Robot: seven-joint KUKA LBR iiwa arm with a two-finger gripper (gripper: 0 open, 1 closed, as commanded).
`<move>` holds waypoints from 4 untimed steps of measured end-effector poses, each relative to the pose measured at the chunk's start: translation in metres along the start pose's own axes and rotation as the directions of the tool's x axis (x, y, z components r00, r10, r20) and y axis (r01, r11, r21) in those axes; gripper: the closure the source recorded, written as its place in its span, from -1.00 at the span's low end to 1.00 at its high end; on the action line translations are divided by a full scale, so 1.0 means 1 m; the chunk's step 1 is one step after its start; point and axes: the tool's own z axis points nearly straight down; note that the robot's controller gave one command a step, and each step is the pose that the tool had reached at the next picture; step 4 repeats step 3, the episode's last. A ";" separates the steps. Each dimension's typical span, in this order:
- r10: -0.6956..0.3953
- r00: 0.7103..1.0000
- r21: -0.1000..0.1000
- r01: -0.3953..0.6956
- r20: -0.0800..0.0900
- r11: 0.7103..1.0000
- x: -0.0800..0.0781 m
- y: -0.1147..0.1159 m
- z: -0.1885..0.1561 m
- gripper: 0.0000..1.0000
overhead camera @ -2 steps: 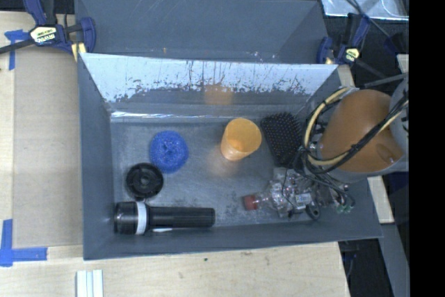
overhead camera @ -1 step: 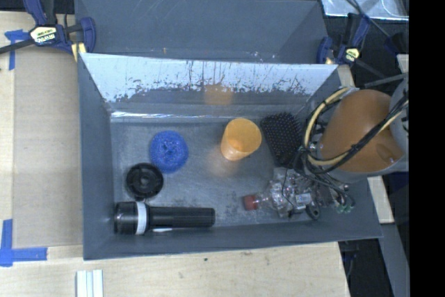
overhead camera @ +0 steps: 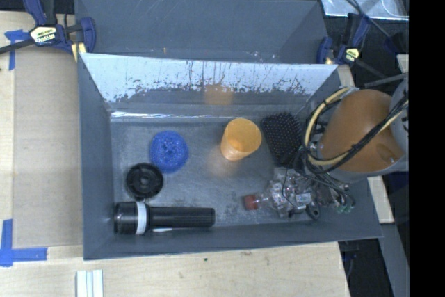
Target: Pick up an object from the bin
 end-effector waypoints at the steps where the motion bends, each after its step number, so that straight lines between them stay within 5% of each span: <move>1: 0.000 1.000 -0.001 0.000 -0.002 1.000 0.001 0.000 -0.005 1.00; 4: -0.001 1.000 -0.003 0.001 -0.007 1.000 0.002 0.002 -0.043 1.00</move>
Offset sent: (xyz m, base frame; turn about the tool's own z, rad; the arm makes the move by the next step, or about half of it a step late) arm 0.0000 0.0001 0.0804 0.0000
